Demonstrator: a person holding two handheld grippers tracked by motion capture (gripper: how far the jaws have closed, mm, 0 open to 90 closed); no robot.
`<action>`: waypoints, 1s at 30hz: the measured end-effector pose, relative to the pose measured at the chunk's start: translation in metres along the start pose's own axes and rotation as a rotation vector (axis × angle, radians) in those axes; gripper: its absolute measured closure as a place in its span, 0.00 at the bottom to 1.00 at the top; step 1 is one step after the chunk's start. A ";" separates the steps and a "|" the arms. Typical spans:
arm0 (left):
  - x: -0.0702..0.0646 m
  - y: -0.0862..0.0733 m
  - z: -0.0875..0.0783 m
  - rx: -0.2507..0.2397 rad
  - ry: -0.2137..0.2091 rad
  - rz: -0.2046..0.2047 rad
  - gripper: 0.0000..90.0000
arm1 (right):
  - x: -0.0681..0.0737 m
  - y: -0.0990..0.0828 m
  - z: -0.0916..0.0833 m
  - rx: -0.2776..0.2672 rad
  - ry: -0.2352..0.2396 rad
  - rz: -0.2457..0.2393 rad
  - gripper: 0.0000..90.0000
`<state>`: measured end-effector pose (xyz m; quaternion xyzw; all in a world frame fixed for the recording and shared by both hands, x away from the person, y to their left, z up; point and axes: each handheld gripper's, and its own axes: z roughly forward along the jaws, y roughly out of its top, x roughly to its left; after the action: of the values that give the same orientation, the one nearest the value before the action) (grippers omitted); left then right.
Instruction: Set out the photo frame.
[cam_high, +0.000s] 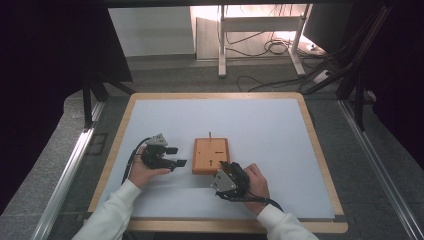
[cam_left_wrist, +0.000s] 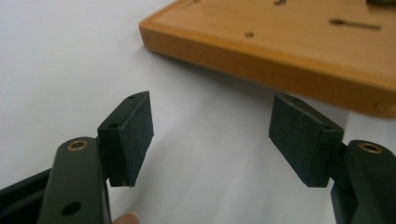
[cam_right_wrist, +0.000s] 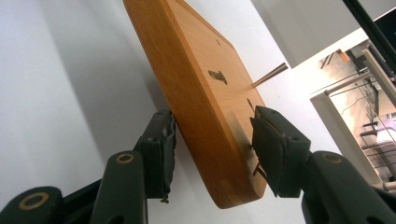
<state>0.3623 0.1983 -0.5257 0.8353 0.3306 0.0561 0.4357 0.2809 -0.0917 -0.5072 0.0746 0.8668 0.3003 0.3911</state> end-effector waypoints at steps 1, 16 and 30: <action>-0.001 -0.001 0.000 0.004 -0.002 0.000 0.33 | -0.001 0.000 0.000 -0.002 0.000 0.002 0.57; -0.008 -0.004 0.002 0.024 0.005 0.031 0.32 | -0.008 0.004 -0.001 0.007 -0.011 -0.023 0.61; -0.005 -0.007 0.002 0.024 0.003 0.018 0.32 | -0.029 0.024 0.002 0.039 0.021 -0.092 0.68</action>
<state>0.3558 0.1967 -0.5312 0.8433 0.3246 0.0573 0.4244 0.2996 -0.0817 -0.4759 0.0391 0.8789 0.2659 0.3940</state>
